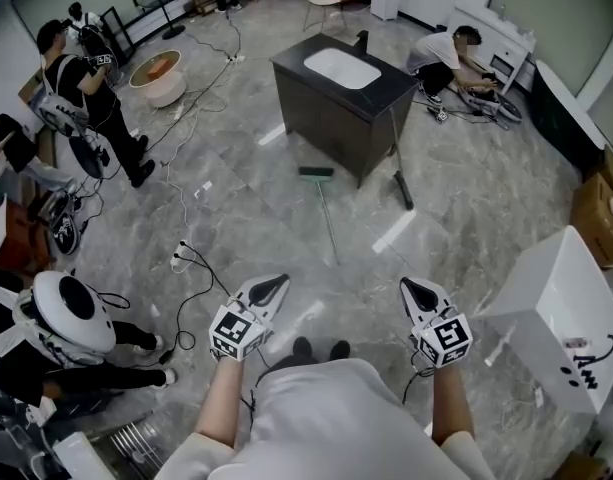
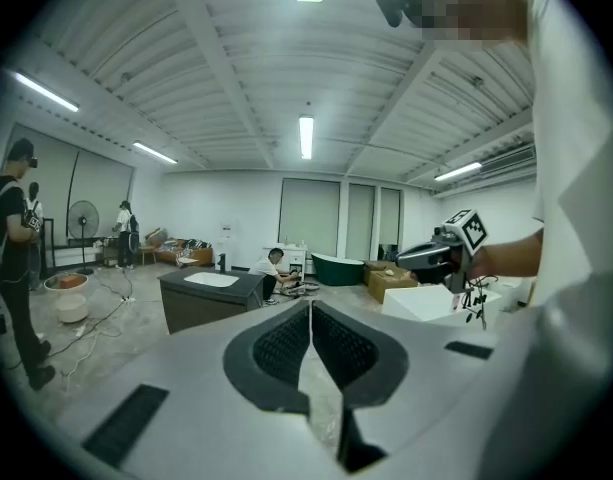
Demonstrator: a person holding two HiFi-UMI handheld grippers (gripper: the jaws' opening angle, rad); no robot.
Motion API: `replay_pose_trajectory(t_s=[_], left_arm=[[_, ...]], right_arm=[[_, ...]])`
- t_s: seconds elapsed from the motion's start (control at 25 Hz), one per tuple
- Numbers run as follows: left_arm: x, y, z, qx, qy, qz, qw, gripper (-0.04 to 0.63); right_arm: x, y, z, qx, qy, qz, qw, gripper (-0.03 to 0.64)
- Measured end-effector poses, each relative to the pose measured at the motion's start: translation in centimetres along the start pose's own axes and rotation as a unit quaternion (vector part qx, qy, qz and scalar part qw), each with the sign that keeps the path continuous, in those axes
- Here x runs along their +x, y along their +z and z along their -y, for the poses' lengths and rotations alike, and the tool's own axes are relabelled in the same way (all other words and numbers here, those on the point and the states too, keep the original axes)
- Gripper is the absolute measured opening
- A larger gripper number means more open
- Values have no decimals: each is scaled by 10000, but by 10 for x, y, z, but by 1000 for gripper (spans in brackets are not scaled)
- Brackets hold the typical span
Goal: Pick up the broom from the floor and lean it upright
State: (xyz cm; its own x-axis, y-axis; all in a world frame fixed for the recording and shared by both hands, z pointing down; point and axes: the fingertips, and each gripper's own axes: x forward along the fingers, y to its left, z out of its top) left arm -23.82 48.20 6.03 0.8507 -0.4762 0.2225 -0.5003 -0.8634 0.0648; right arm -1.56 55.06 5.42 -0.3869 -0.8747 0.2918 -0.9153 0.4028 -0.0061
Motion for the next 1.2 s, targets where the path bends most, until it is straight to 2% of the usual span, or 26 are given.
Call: replay_pose_trajectory(t_s=[0.68,0.96,1.2], left_arm=[[23,-4,40,-85,235,-20,9997,11],[49,-5,30,-66,151,-55,9999,10],[78,-4,2,-46,-99,-58,9999,10]], right_arm=[[-24,-23,32,64,253,123,9996,0],[-11,-23,50,50,230,131,9996,0],[16,-25,64,49,98,-35,9999,0]])
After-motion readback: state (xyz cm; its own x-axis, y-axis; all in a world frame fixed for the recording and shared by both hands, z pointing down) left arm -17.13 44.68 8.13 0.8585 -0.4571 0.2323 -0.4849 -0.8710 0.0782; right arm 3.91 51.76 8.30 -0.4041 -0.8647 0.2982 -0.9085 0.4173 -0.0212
